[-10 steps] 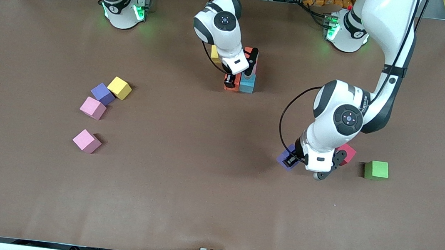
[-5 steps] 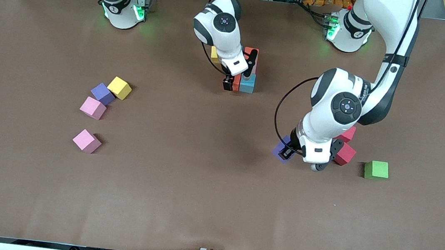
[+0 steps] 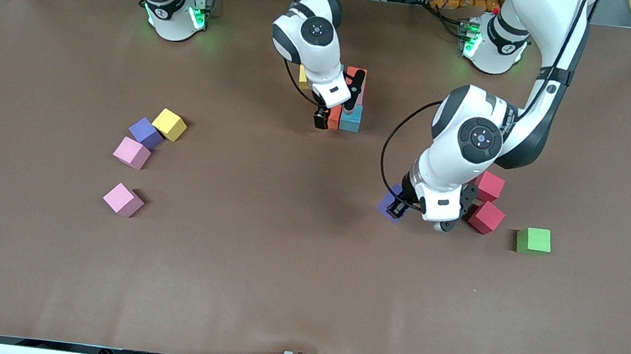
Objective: Form number 2 with 11 blocks
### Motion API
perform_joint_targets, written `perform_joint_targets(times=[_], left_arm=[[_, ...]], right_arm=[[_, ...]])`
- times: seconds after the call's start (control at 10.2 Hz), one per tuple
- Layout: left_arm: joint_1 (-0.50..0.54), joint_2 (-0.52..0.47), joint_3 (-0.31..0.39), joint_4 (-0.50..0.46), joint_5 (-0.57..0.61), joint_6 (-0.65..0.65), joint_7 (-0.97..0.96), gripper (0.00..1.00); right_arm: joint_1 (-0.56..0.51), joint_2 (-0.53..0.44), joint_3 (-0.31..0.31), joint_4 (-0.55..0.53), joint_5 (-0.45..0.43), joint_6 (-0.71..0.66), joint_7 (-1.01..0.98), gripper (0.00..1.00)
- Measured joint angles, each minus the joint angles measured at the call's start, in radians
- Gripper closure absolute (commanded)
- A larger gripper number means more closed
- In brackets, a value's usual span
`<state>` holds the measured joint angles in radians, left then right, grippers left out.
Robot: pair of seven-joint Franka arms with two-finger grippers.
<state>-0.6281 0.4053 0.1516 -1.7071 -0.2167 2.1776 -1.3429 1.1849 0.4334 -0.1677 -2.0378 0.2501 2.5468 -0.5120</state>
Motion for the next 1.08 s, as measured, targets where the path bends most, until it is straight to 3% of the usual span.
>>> perform_joint_targets(times=[0.2,0.49,0.69,1.08], left_arm=[[-0.014,-0.028,-0.004,0.0,0.0,-0.027,-0.063,0.72],[-0.058,-0.038,-0.007,0.003,0.0,-0.028,-0.172,0.72],[-0.06,-0.048,-0.016,0.006,0.0,-0.031,-0.205,0.72],[-0.085,-0.062,-0.039,0.021,0.0,-0.034,-0.29,0.72]], right_arm=[[-0.041,-0.06,-0.015,0.001,0.0,-0.076,-0.055,0.0],[-0.138,-0.085,-0.095,0.034,0.0,-0.203,-0.089,0.0],[-0.271,-0.085,-0.119,0.115,-0.001,-0.309,-0.102,0.0],[-0.549,-0.066,-0.122,0.152,-0.003,-0.337,-0.136,0.0]])
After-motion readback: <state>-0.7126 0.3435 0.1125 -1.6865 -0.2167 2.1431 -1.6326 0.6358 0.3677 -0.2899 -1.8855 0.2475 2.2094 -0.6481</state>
